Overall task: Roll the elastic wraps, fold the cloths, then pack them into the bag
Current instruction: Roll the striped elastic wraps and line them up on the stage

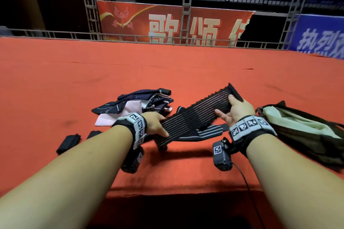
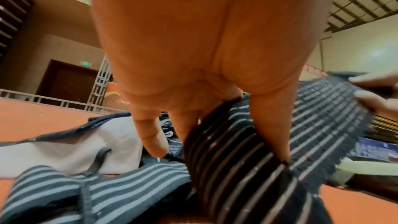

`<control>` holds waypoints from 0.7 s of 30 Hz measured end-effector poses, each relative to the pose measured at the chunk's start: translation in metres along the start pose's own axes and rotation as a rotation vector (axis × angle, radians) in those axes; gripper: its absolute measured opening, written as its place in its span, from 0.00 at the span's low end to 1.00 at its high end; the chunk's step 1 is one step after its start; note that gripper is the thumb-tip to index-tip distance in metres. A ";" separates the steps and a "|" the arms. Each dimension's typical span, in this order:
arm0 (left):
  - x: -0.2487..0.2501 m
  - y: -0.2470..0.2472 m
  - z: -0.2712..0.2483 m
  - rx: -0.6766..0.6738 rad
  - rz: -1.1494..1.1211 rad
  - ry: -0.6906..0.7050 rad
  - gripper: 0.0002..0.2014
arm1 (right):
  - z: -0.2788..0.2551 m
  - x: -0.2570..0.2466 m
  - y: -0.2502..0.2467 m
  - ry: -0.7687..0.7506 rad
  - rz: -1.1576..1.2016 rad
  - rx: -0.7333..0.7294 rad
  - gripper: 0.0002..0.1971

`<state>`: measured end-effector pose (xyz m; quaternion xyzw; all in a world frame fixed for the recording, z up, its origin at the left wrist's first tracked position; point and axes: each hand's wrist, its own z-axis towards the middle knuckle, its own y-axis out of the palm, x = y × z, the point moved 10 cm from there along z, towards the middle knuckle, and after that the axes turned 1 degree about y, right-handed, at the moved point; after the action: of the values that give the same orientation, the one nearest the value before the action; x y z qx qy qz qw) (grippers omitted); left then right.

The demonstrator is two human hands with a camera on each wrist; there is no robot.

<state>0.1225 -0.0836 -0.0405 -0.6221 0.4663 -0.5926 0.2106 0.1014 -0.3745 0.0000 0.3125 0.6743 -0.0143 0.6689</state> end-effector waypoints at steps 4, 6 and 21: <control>-0.026 -0.017 -0.005 0.057 0.051 -0.114 0.13 | 0.016 0.026 -0.047 0.113 0.034 0.168 0.07; -0.038 -0.026 -0.008 0.077 0.056 -0.168 0.13 | 0.021 0.039 -0.060 0.143 -0.033 0.203 0.09; -0.130 -0.045 -0.042 0.174 -0.602 -0.468 0.15 | 0.027 0.138 -0.060 0.330 -0.792 -0.101 0.08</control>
<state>0.1164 0.0581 -0.0656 -0.8293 0.1503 -0.5072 0.1804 0.1114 -0.3788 -0.1524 -0.0055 0.8399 -0.1869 0.5095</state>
